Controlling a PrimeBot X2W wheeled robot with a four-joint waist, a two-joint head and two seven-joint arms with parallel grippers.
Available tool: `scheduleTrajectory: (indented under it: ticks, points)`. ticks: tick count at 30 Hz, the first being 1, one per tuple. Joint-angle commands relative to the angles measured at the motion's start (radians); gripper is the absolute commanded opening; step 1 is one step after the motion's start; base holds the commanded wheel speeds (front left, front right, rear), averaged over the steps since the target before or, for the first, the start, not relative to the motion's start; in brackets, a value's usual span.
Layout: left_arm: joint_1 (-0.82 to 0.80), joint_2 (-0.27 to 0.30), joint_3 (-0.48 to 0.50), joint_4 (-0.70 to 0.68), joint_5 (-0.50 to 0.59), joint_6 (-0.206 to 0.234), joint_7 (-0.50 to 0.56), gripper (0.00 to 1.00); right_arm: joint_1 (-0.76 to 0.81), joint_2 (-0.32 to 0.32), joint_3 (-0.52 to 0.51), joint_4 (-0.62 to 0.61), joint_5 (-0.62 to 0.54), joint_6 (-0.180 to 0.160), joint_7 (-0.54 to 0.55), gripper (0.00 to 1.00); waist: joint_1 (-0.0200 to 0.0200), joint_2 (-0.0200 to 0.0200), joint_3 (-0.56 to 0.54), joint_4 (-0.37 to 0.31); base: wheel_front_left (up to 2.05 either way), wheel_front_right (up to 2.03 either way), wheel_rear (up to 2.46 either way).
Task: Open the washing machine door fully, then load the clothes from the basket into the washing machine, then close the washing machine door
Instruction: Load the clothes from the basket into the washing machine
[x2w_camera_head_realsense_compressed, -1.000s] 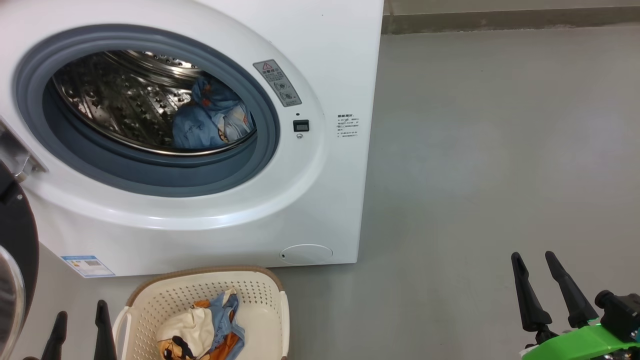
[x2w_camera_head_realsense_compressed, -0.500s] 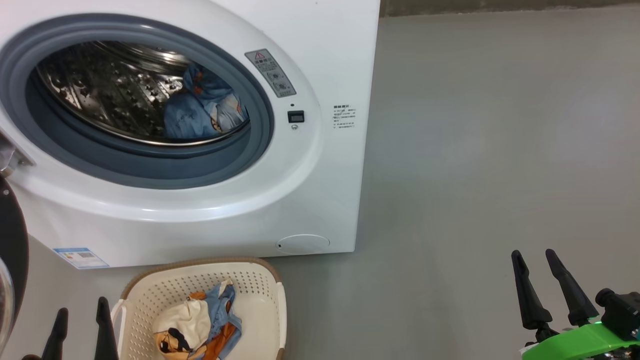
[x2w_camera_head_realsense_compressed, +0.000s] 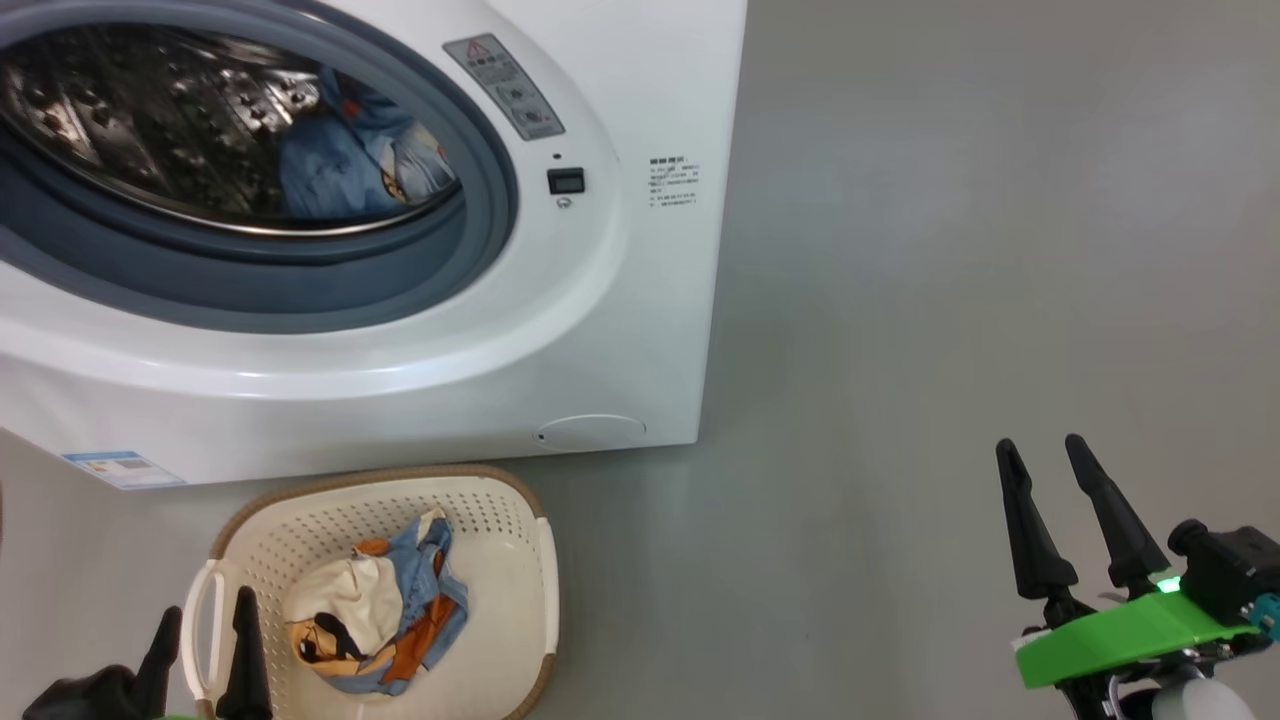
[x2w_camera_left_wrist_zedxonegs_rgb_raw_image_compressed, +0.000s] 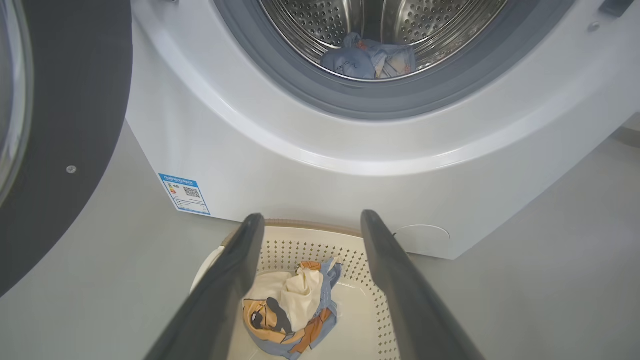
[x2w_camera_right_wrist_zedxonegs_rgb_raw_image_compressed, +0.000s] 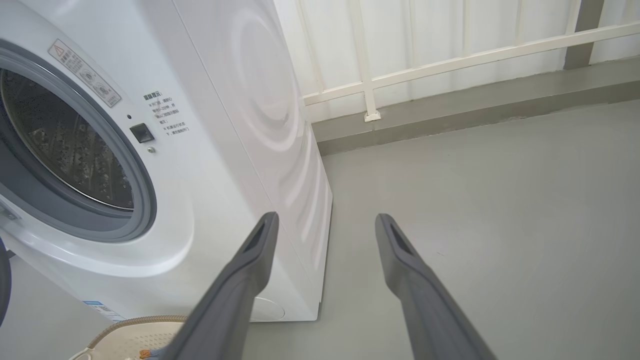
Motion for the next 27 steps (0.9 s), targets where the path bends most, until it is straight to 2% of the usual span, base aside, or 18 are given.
scheduleTrajectory:
  ticks: [1,12,27]
  points:
    - [-0.05,0.035,0.02,0.021,-0.014,-0.002,-0.006,1.0,-0.032,-0.003,0.026,-0.025,-0.008,0.002,-0.005,1.0,0.0,0.0,0.035,-0.018,0.0,0.0,0.0]
    - [-0.222,0.094,-0.093,0.331,-0.089,-0.002,-0.006,1.0,-0.106,0.019,0.047,-0.034,-0.019,0.002,-0.005,1.0,0.0,0.0,0.134,-0.055,0.0,0.0,0.0]
    - [-0.459,0.158,-0.277,0.601,-0.24,-0.002,-0.006,1.0,-0.211,0.036,0.062,-0.053,-0.042,0.002,-0.005,1.0,0.0,0.0,0.321,-0.098,0.0,0.0,0.0]
